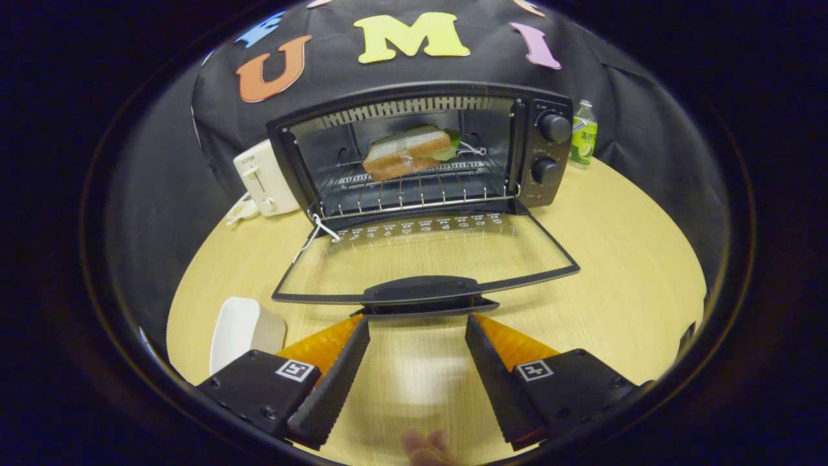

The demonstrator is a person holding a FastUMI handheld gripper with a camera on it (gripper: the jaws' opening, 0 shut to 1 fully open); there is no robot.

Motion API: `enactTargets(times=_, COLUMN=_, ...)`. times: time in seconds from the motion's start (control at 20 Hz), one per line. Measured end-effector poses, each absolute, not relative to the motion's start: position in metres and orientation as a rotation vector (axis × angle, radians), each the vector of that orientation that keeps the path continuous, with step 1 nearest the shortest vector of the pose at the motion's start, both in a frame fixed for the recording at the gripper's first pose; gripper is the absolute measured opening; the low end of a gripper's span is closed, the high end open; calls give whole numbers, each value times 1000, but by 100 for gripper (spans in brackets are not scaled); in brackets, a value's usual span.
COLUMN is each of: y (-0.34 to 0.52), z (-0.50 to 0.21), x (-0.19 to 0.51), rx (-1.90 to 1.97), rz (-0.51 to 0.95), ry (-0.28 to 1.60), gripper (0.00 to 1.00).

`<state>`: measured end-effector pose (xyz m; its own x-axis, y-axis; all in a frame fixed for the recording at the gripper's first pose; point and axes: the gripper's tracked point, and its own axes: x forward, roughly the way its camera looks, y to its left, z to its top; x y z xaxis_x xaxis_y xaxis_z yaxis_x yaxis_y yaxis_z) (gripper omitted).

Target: Open the toaster oven, put the food inside, and close the toaster oven door.

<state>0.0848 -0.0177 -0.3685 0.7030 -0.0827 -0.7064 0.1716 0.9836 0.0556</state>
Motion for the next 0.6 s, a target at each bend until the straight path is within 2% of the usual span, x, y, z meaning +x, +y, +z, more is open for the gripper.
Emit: enactTargets(times=0.6, y=-15, z=-331, x=89, rx=28, rz=-159, ry=555, gripper=98)
